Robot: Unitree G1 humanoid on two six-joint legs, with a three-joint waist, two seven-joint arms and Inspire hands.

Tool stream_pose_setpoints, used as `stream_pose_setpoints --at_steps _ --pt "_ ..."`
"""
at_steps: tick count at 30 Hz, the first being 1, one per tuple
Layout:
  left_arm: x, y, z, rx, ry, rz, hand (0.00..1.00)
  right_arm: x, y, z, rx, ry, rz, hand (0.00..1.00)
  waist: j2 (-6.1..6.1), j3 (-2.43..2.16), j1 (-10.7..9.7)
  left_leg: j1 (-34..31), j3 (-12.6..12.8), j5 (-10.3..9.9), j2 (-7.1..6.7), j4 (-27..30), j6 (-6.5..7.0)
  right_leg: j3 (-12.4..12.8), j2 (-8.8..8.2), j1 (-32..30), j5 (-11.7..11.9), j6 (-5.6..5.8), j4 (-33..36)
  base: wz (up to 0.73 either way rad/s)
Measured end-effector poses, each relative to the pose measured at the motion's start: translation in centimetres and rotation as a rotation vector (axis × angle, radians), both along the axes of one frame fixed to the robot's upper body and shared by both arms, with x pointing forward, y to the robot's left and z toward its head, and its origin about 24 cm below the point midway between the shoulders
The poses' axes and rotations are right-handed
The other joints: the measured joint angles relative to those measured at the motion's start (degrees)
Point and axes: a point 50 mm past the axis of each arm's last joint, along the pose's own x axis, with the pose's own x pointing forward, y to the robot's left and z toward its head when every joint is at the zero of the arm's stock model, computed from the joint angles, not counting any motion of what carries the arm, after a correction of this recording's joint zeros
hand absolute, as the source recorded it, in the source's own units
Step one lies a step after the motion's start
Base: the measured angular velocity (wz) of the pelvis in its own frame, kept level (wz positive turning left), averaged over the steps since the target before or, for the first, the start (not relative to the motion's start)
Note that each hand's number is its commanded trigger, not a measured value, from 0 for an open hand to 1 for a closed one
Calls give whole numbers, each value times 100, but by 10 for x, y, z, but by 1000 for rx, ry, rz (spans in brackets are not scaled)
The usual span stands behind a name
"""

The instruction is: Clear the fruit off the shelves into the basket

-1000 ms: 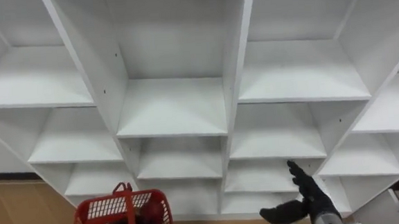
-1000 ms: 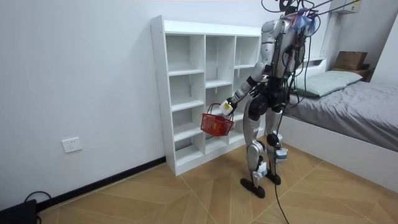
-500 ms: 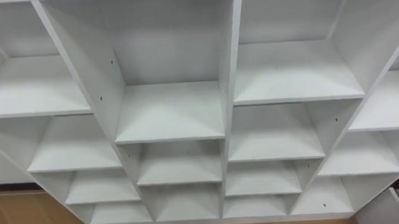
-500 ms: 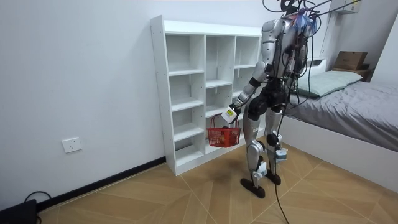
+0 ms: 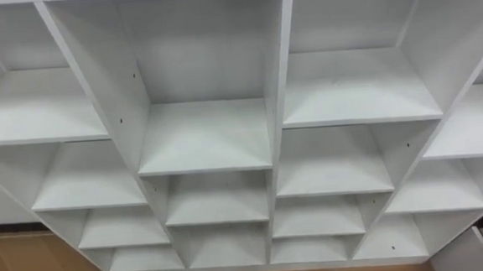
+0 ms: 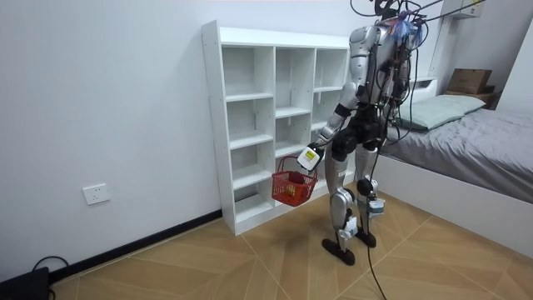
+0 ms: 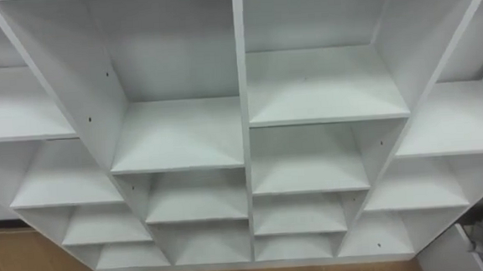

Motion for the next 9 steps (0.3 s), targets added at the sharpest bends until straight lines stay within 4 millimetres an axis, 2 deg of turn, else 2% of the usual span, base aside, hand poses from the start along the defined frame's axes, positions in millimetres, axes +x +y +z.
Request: stream_pose_setpoints --at_steps 9 --pt "-17 -1 -4 4 97 -44 100 -2 6 -2 96 13 21 0 -8 3 1 30 -2 -27 -3 4 12 -1 -1 67 -12 10 -4 0"
